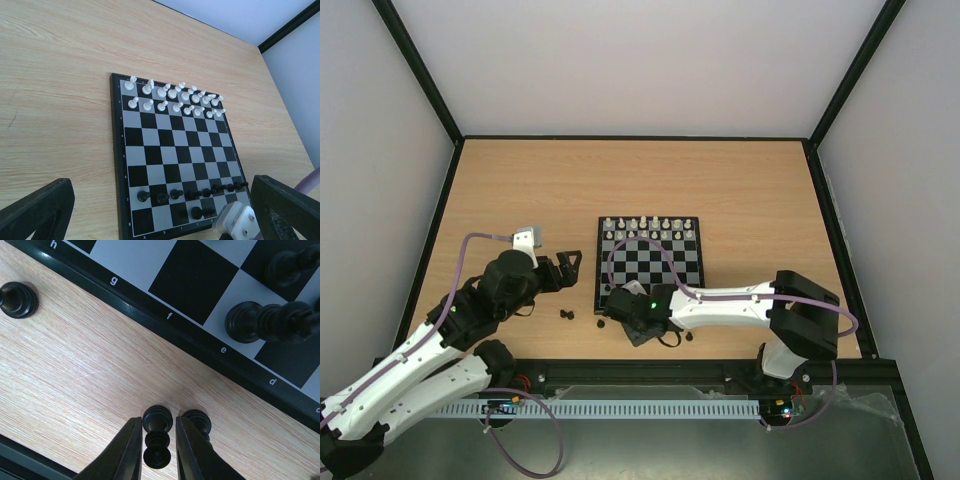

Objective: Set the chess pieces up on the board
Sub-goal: Pick up the chess piece at the center of the board.

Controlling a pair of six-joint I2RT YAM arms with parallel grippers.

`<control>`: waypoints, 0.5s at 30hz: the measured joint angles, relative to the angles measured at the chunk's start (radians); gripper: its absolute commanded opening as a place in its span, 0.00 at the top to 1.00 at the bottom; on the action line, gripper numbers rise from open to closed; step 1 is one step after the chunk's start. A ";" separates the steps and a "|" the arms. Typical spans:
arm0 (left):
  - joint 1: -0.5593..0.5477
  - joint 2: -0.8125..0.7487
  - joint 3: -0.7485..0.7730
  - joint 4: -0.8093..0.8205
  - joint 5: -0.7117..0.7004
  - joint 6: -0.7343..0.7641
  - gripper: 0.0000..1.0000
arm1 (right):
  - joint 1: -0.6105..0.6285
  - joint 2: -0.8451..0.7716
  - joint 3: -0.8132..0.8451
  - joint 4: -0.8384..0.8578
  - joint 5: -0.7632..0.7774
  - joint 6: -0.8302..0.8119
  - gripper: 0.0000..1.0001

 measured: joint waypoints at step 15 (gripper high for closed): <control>0.000 0.000 0.000 0.000 0.000 0.000 0.01 | 0.000 -0.060 0.037 -0.027 0.002 -0.013 0.88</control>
